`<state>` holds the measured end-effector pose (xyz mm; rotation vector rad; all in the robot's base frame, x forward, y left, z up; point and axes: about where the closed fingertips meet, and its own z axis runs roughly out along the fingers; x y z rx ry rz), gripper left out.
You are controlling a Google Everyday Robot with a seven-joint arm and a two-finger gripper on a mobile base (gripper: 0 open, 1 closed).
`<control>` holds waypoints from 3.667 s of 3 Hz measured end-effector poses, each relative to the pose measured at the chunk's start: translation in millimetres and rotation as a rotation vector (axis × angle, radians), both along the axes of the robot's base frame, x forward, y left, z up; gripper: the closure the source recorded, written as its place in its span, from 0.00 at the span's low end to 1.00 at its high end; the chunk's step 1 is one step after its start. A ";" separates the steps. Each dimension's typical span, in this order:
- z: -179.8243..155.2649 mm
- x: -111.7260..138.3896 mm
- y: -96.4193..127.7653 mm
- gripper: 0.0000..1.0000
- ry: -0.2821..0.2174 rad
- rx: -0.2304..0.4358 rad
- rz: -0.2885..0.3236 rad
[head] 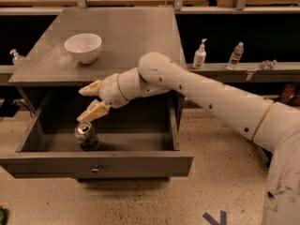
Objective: Pick 7up can from top drawer and place on counter
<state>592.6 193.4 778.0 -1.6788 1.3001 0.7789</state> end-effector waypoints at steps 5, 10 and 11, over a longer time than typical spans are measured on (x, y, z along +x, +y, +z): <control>-92.9 -17.8 9.5 0.34 0.200 -0.032 -0.131; 80.3 7.9 -78.8 1.00 -0.025 0.097 -0.124; 122.9 24.9 -107.9 1.00 -0.046 0.058 -0.112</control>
Offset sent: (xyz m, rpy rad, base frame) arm -0.0378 -0.0134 -0.0905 -0.0284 0.2207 -0.1249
